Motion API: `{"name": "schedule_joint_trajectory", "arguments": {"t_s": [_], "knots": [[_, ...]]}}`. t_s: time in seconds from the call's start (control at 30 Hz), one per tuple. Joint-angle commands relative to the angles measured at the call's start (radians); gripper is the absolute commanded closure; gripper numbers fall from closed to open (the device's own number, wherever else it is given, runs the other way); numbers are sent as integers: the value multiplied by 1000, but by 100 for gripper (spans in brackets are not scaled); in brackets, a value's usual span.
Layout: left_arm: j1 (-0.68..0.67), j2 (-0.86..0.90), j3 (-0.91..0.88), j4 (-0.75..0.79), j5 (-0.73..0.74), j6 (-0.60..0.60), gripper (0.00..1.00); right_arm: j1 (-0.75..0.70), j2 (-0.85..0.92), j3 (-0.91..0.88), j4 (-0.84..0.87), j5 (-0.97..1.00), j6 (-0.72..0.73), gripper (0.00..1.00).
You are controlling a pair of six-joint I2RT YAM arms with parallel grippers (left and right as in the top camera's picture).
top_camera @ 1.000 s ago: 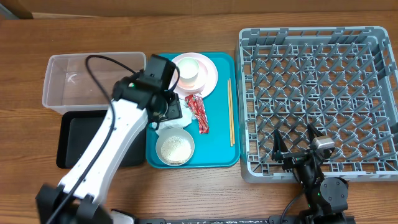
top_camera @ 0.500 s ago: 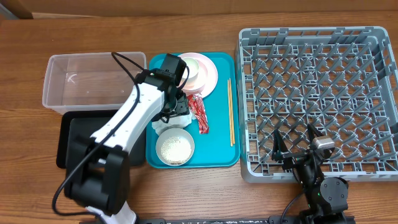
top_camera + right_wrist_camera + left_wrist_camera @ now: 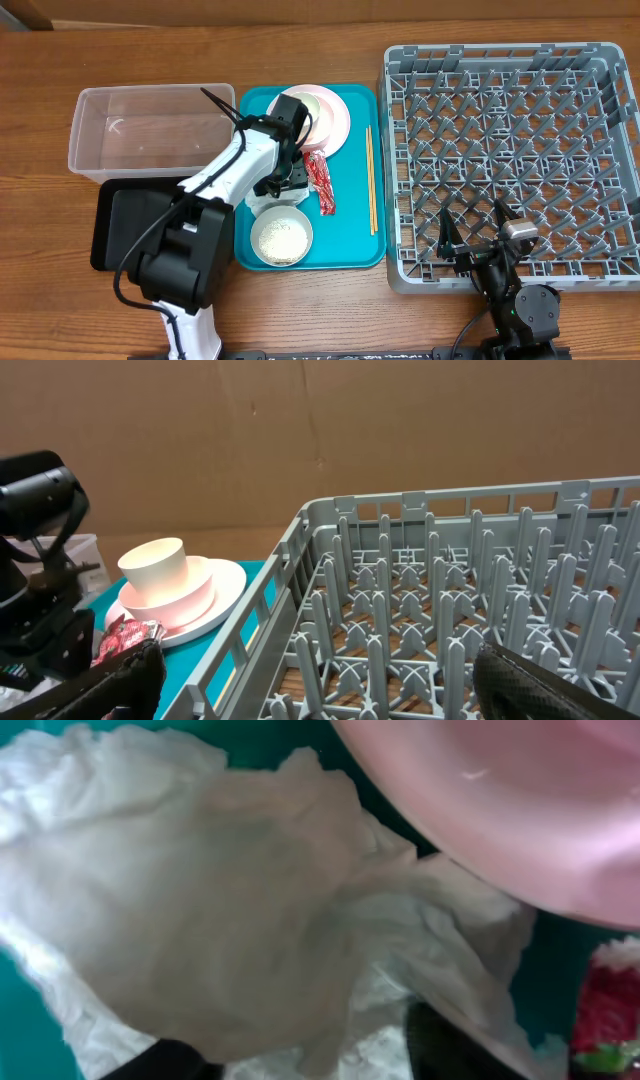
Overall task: Sort waste into correct bins and load items into the dishwasher
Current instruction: 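Reach the left gripper to the white tissue and grasp it, then carry the tissue with the left gripper and drop it in the clear bin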
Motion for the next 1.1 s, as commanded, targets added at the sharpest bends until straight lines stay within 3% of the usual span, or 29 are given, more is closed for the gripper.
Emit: {"name": "schedule_joint_trajectory", "arguments": {"t_s": [0.0,0.1,0.2,0.33,0.53,0.83,1.07], "knots": [[-7,31,-2,3,-9,14,53,3,-9,-10,7,2,-3,0],[-7,26,1,2,-1,69,82,3,-9,-10,6,2,-3,0],[-5,-5,37,-31,2,101,95,3,-9,-10,7,2,-3,0],[-4,-86,140,-117,-31,105,96,3,-9,-10,7,2,-3,0],[2,-223,280,-211,-204,103,96,3,-9,-10,7,2,-3,0],[108,-304,293,-218,-369,100,96,3,-9,-10,7,2,-3,0],[253,-288,292,-219,-367,100,96,3,-9,-10,7,2,-3,0]]}}
